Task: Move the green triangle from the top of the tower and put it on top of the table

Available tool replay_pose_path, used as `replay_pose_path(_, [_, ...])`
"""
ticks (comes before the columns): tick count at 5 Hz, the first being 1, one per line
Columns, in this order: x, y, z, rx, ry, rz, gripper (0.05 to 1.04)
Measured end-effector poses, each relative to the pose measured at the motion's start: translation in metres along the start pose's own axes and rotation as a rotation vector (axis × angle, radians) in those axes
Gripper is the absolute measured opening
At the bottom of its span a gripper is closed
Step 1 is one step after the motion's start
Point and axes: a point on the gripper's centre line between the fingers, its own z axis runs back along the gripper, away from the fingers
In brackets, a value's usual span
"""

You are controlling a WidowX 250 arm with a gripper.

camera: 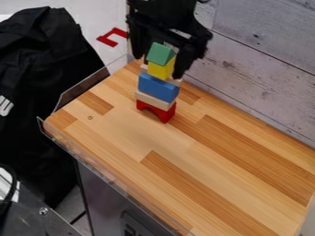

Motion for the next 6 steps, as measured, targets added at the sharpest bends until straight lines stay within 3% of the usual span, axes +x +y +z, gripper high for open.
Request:
replay_pose_path(2, [0.013,0.022,0.013,-0.026,-0.039,0.001,0.998])
replay_pose_path(4, [0.035,0.026,0.008,-0.096,-0.020,-0.020,0.998])
replay_pose_path(6, [0.042,0.025,-0.001,-0.136,0.014,-0.034,0.998])
